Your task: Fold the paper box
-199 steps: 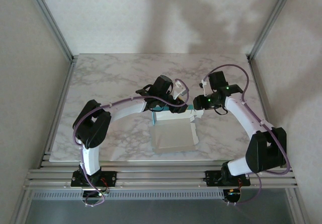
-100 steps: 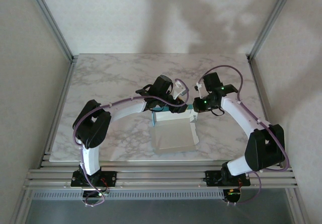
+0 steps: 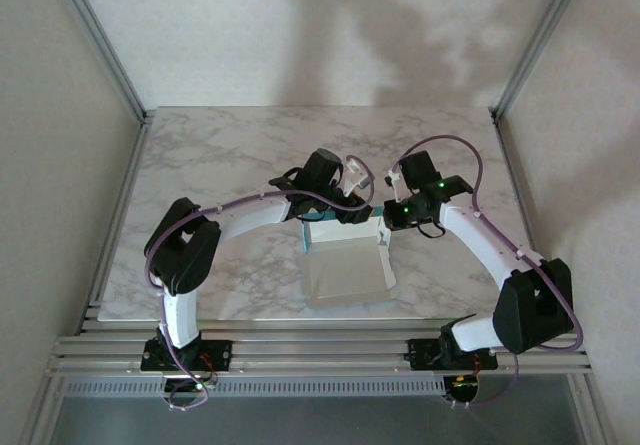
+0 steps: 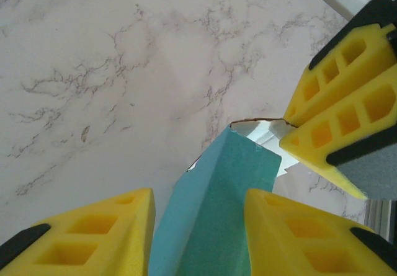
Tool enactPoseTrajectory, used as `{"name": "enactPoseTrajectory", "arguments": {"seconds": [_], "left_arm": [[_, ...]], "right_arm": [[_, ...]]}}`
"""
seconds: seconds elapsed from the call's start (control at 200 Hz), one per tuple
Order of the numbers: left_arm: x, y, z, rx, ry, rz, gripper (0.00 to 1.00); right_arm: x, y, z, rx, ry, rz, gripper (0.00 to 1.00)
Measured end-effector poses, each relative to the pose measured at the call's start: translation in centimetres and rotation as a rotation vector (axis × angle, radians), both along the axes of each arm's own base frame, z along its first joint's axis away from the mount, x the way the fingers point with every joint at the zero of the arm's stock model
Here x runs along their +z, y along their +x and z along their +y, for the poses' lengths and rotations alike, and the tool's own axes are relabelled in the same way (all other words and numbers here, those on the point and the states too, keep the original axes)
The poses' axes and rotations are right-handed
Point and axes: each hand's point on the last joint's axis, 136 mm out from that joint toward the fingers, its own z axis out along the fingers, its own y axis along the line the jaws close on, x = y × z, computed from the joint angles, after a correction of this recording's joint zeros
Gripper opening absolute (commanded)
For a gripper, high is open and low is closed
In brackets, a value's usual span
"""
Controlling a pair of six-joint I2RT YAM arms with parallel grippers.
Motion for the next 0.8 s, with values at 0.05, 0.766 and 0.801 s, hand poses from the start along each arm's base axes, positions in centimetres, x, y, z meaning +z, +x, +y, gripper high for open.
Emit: {"name": "enactPoseTrajectory", "arguments": {"seconds": [0.05, 0.766, 0.801], "left_arm": [[-0.04, 0.0, 0.0, 0.002, -0.001, 0.002, 0.42], [-0.1, -0.03, 0.38, 0.025, -0.022, 0.004, 0.41], [-0.05, -0.1, 0.43, 0.028, -0.024, 0.008, 0.41]], "right_arm": [[-0.01, 0.0, -0.03, -0.008, 0.0, 0.002, 0.25], [0.05, -0.67, -0.34, -0.043, -0.012, 0.02, 0.0], [0.05, -0.71, -0.26, -0.04, -0.012, 0.02, 0.0]]}}
